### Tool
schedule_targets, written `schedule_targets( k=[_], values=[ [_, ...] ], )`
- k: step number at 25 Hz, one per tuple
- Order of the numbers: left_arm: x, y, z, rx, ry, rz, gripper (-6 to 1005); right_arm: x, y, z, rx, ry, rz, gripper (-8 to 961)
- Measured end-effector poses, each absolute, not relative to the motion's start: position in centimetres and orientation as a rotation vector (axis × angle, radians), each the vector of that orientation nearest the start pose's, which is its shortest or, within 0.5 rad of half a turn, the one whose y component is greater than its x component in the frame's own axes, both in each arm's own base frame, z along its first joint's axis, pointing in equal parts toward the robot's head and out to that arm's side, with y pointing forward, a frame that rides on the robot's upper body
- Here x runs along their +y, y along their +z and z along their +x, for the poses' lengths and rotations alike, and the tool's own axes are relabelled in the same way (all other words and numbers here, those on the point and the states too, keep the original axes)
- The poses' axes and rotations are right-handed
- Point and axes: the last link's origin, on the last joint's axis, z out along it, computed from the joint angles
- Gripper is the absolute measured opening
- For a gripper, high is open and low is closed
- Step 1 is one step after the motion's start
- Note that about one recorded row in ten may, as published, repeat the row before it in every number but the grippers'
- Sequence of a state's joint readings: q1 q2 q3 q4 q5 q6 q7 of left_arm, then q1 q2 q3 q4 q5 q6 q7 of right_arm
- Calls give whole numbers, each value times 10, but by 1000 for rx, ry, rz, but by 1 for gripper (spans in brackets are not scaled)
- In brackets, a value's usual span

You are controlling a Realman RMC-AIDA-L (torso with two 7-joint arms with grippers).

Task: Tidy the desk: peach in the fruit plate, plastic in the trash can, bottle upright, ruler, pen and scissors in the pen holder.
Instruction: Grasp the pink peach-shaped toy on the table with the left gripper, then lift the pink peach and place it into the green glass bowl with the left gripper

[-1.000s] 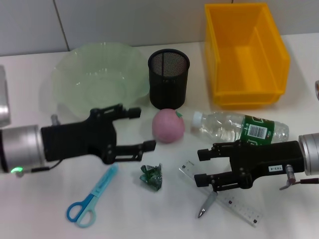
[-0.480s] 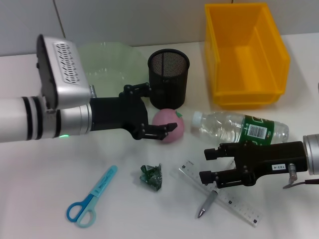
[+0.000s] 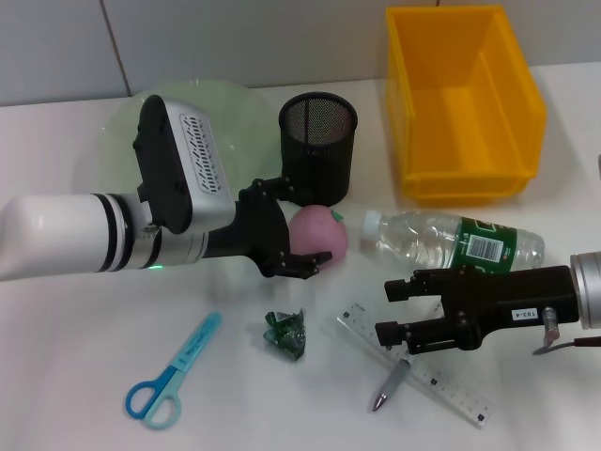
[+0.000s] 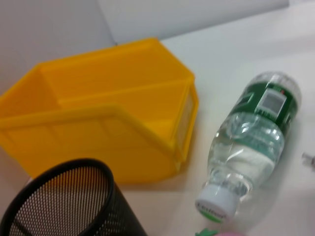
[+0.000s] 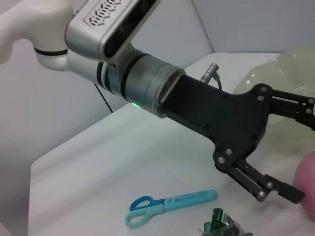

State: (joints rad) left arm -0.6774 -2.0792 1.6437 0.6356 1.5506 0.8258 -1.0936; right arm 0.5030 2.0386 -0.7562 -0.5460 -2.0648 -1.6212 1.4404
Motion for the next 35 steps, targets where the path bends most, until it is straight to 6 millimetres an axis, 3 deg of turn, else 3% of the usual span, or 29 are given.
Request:
schedule_targets(
  k=[10, 21, 29, 35],
  values=[
    [375, -116, -191, 214, -100, -2754, 863, 297, -16, 283, 845, 638, -2874, 770],
    [371, -119, -188, 224, -119, -2775, 758, 297, -17, 283, 845, 624, -2882, 770],
    [370, -115, -185, 131, -192, -2790, 505, 296, -17, 284, 850, 622, -2881, 769],
    [370, -90, -189, -49, -378, -2784, 386, 296, -17, 285, 849, 607, -2889, 769]
  ],
)
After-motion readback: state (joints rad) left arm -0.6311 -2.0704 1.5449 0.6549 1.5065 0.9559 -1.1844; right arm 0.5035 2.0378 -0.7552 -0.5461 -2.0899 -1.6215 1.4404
